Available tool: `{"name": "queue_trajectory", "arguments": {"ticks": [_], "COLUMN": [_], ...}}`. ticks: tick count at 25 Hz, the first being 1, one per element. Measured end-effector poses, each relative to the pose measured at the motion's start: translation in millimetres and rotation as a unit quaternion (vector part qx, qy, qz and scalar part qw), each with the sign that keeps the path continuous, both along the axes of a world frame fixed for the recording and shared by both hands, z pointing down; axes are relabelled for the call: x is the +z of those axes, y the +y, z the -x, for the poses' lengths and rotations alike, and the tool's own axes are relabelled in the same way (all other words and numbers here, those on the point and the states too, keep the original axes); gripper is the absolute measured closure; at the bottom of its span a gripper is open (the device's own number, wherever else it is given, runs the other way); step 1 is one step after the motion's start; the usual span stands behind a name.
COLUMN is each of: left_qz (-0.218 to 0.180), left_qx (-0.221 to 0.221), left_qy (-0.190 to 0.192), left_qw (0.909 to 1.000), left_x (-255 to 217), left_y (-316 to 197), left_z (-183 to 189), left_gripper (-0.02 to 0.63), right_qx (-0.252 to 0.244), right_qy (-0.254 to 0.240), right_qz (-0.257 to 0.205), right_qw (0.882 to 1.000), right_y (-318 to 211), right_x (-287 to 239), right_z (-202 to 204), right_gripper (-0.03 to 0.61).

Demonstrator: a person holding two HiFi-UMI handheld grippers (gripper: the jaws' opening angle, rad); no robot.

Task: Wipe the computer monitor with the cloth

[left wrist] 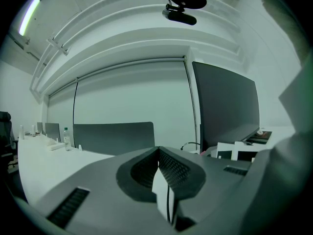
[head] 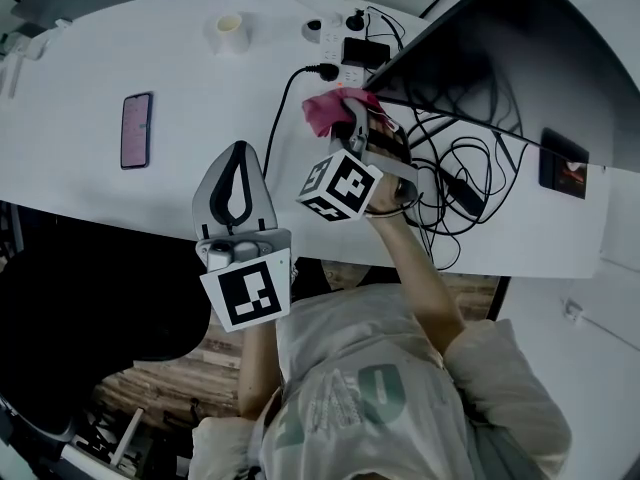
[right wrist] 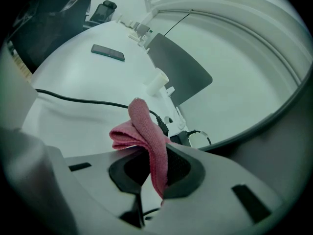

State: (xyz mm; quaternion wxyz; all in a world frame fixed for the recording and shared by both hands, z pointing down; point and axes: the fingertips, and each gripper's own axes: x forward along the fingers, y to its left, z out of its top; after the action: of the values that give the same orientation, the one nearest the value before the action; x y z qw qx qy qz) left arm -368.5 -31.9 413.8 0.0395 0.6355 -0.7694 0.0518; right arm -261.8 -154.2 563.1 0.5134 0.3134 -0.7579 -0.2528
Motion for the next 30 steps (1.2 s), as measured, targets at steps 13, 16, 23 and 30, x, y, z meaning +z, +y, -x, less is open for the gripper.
{"name": "queue_trajectory", "arguments": {"ticks": [13, 16, 23, 30], "left_qz": [0.008, 0.007, -0.018, -0.082], "left_qx": [-0.02, -0.019, -0.016, 0.043], "left_qy": [0.005, 0.004, -0.006, -0.024], "left_qw": [0.9998, 0.9998, 0.9997, 0.9954], "left_x": [5, 4, -20, -82], "left_y": [9, 8, 4, -30], "left_z": [-1, -4, -12, -65], "left_gripper": [0.598, 0.598, 0.598, 0.598], "right_qx": [-0.016, -0.025, -0.061, -0.043], "right_qy": [0.018, 0.011, -0.168, -0.405], "right_qz": [0.014, 0.019, 0.06, 0.026], "right_qw": [1.0, 0.999, 0.982, 0.913], "right_y": [3, 7, 43, 52], "right_x": [20, 21, -49, -198], "right_z": [-5, -3, 3, -60], "right_gripper": [0.523, 0.523, 0.522, 0.523]}}
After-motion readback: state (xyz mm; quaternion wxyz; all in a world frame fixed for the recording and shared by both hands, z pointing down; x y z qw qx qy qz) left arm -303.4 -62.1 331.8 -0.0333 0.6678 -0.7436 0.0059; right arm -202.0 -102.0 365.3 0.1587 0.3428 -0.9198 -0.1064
